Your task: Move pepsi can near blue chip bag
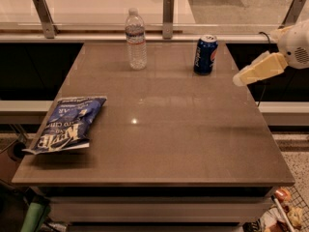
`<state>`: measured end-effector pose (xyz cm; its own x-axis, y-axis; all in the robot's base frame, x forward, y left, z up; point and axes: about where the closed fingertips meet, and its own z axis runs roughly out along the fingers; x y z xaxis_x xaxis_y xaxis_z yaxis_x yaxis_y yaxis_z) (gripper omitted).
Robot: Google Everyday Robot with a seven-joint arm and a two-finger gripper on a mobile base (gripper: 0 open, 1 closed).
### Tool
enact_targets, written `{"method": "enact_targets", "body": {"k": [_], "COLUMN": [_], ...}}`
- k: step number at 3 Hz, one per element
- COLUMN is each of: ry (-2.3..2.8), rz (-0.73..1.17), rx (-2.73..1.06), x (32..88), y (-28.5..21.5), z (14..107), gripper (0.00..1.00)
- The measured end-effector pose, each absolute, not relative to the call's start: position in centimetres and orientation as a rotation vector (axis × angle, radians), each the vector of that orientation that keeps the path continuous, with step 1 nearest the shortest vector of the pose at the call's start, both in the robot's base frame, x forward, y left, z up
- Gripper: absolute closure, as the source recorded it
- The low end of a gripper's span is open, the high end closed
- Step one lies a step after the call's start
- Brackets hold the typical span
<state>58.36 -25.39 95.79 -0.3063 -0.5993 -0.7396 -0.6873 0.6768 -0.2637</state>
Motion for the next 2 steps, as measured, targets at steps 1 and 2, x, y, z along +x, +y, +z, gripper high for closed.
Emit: {"method": "enact_targets", "body": {"k": [1, 2], "ry": [1.935, 1.885], "rz": [0.193, 0.239], "rx": [-0.947, -0.911], "x": [61.2, 63.5], "y": [-24.1, -22.8], "z": [96.3, 96.4], "gripper": [0.00, 0.00]}}
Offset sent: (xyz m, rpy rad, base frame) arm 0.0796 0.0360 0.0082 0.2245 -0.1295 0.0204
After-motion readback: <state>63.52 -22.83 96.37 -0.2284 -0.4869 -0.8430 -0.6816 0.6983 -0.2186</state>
